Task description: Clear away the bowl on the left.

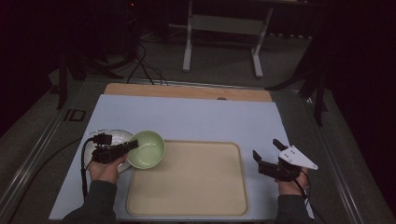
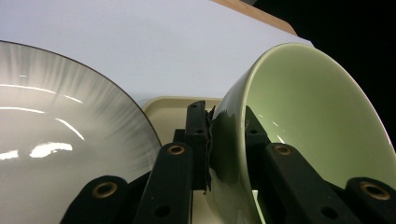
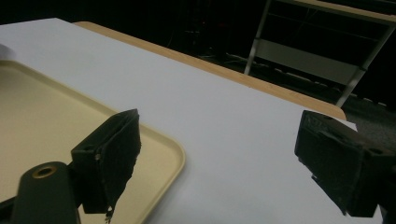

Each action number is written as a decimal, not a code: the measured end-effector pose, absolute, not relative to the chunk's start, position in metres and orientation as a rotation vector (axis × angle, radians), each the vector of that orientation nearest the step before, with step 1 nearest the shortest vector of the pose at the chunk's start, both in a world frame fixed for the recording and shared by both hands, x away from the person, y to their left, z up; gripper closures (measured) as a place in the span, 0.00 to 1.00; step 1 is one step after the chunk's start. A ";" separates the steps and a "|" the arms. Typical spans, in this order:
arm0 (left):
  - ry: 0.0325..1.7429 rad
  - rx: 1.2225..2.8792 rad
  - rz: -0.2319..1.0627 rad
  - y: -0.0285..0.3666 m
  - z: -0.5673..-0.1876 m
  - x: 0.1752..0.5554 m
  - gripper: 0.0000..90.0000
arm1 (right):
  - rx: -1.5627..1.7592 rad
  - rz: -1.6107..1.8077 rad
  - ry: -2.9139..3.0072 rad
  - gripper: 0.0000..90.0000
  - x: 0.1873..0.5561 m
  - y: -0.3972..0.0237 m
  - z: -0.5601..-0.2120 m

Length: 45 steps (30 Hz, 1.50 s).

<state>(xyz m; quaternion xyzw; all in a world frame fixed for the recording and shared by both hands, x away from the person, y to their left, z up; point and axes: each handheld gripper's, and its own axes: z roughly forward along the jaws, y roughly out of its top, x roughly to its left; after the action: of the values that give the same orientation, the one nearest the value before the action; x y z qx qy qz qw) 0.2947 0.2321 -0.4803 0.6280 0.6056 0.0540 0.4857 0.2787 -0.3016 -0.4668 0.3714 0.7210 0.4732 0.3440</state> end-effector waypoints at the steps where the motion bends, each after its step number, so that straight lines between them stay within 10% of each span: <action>1: 1.471 1.532 0.131 0.231 -0.480 0.295 0.89 | 0.964 1.229 1.873 0.15 0.279 -0.302 -0.467; 45: 1.409 1.639 0.069 0.185 -0.494 0.300 0.88 | 0.965 1.230 1.872 0.15 0.278 -0.302 -0.466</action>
<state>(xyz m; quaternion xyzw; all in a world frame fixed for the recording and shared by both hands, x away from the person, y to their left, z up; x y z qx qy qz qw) 0.3003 0.1853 -0.4942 0.6689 0.5751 0.0281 0.4702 0.2783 -0.3024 -0.4665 0.3715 0.7208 0.4735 0.3440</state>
